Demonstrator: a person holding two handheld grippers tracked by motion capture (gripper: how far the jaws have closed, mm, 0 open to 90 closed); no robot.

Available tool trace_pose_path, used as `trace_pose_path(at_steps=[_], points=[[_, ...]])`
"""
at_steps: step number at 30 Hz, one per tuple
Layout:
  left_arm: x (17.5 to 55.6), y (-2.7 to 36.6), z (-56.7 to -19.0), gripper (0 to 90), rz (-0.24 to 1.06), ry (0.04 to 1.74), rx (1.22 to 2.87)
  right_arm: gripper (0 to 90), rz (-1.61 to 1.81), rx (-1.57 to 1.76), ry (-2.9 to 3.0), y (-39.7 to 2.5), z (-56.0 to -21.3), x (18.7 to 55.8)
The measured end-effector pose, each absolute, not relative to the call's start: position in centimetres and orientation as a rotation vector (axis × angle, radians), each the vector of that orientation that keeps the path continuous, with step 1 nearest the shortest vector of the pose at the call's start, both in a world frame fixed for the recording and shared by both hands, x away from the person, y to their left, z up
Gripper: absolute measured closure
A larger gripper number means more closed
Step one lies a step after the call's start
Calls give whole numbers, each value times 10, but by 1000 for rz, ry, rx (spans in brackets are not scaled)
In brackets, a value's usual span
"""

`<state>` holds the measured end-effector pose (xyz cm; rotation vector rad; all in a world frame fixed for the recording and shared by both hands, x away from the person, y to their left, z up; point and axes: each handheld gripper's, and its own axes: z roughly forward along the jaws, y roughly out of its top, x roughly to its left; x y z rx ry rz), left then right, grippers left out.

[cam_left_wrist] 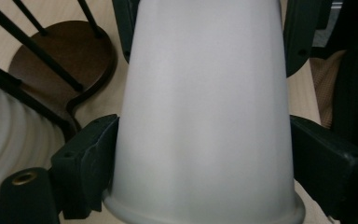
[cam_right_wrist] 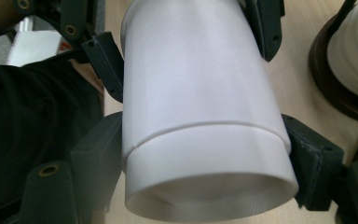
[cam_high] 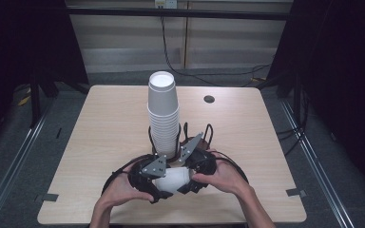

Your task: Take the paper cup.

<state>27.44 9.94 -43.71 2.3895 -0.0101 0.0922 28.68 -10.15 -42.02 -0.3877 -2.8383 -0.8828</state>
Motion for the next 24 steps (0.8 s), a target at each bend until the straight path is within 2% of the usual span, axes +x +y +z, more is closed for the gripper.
trace_pose_path(at_steps=[15,24], points=[[276,107,-435,147,68,14,2316,229,-950,-385,-2831,-106,-423,286],[277,118,-428,156,124,76,2219,229,-968,-417,-2822,-112,-426,287]])
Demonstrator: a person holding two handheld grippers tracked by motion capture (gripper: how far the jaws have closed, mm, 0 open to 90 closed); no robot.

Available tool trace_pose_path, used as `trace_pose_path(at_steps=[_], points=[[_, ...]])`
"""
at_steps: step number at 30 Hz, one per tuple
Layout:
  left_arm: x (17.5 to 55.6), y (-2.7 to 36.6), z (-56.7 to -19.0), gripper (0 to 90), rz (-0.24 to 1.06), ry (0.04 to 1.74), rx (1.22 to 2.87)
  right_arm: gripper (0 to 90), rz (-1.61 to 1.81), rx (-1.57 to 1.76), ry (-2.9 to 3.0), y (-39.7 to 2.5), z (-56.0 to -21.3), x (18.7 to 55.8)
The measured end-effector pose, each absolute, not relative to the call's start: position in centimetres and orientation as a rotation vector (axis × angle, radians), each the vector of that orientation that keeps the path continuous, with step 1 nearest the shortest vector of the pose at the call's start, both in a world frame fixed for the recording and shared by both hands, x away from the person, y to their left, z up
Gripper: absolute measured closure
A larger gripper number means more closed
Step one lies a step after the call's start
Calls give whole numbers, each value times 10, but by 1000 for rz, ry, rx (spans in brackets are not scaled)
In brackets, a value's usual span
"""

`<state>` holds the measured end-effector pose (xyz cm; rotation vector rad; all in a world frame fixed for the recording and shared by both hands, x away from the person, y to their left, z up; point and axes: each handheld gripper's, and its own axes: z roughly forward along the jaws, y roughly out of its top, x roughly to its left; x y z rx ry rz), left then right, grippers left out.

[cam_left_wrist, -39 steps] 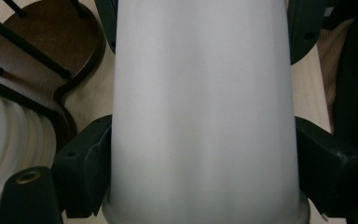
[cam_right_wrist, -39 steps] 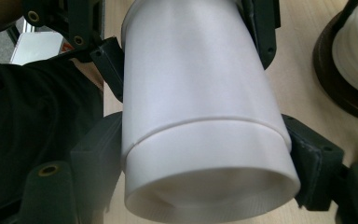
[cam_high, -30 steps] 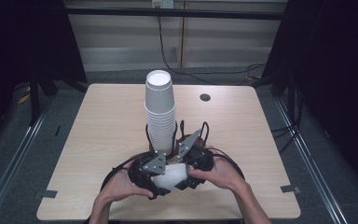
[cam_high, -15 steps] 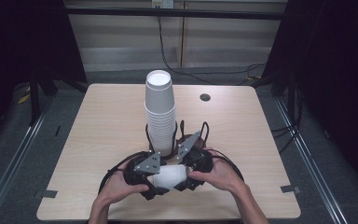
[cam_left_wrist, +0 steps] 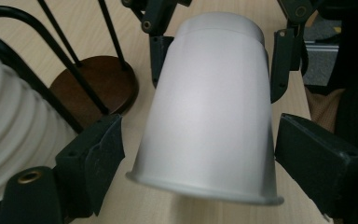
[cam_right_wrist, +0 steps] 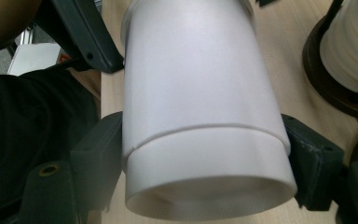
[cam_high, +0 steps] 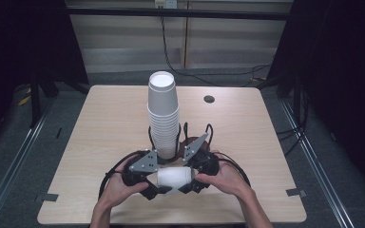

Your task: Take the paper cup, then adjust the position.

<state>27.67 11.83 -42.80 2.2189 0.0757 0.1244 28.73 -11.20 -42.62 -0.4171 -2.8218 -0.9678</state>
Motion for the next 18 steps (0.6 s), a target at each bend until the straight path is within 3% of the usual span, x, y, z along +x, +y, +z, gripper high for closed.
trace_pose_path(at_steps=[18], points=[[279,147,-434,156,110,237,2024,226,-1115,-599,-2754,-141,-437,291]])
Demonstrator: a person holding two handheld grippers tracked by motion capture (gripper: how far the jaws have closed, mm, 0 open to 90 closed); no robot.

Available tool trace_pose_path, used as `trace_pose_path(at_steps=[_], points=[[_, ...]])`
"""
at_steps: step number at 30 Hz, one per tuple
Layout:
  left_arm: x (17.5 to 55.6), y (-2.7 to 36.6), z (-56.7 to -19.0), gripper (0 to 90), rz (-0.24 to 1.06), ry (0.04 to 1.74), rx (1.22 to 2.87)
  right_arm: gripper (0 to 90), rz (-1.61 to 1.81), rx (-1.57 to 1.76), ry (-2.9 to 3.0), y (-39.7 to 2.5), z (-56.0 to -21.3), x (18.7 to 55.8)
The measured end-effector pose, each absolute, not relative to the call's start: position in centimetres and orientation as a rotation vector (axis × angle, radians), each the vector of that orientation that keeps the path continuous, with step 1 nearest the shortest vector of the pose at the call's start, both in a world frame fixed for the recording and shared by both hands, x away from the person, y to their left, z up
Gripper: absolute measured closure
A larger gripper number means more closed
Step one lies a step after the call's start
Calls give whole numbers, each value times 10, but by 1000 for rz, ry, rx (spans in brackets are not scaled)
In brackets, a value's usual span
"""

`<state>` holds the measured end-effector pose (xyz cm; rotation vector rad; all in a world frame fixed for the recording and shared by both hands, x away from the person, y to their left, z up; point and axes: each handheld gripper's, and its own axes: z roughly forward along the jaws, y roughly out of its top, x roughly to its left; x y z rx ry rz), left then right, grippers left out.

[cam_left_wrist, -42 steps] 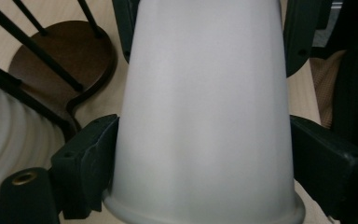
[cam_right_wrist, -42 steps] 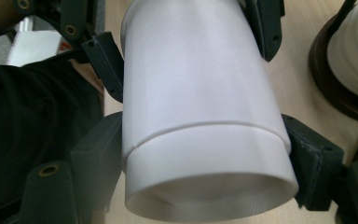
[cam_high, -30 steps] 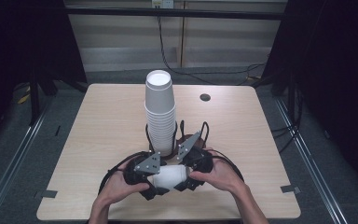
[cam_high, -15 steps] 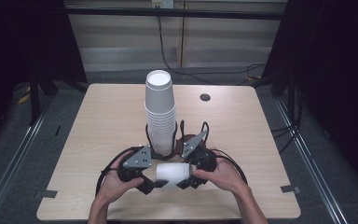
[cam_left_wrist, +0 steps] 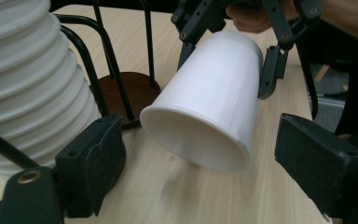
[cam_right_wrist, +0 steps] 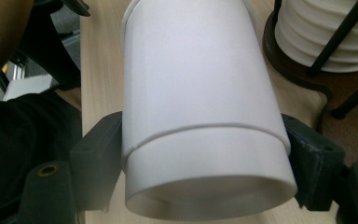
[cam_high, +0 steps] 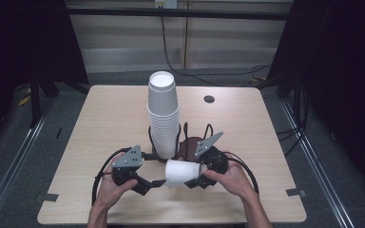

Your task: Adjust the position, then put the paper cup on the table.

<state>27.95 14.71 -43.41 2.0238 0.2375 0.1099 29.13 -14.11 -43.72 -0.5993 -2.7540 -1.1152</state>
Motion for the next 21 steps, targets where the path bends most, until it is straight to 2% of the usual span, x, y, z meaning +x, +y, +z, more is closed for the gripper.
trace_pose_path(at_steps=[15,21], points=[[276,168,-442,155,103,274,1869,227,-1297,-631,-2693,-141,-446,286],[274,172,-445,155,101,274,1864,228,-1387,-628,-2675,-139,-448,286]])
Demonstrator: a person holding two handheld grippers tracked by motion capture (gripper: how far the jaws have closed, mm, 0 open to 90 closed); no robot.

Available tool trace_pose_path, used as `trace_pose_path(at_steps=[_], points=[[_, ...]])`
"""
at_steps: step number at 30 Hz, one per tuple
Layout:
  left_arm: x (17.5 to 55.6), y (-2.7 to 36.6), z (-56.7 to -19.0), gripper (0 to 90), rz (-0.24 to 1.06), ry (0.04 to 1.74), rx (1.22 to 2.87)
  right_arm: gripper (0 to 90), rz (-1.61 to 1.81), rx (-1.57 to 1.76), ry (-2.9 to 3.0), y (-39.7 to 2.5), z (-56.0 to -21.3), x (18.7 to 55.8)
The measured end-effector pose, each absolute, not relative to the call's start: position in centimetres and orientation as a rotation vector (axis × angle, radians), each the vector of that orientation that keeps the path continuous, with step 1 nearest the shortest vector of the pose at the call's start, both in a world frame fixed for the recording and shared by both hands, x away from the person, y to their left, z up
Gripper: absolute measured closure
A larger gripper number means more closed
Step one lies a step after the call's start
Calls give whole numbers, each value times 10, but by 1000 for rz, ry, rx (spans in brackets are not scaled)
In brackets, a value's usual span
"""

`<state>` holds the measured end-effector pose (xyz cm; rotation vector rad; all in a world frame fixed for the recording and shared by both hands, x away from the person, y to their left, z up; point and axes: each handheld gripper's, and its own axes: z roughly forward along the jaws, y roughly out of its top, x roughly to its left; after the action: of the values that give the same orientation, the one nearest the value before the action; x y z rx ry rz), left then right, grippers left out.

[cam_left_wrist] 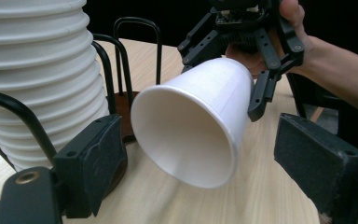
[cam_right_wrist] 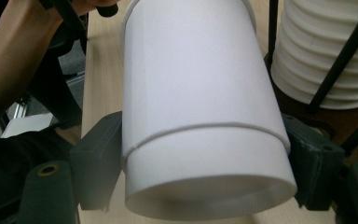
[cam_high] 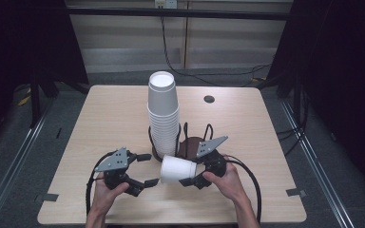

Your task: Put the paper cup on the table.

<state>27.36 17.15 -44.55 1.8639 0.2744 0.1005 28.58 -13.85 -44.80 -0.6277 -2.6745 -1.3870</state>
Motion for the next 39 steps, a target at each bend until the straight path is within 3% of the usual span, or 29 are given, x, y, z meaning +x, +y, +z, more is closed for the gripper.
trace_pose_path(at_steps=[29,33,36,39], points=[[275,159,-454,154,81,286,1795,228,-1809,-568,-2488,-148,-464,266],[277,157,-453,103,121,300,1801,228,-1805,-561,-2489,-147,-462,267],[279,154,-455,0,117,321,1812,229,-1807,-559,-2487,-146,-463,267],[280,150,-456,0,109,295,1815,229,-1794,-546,-2495,-144,-463,267]])
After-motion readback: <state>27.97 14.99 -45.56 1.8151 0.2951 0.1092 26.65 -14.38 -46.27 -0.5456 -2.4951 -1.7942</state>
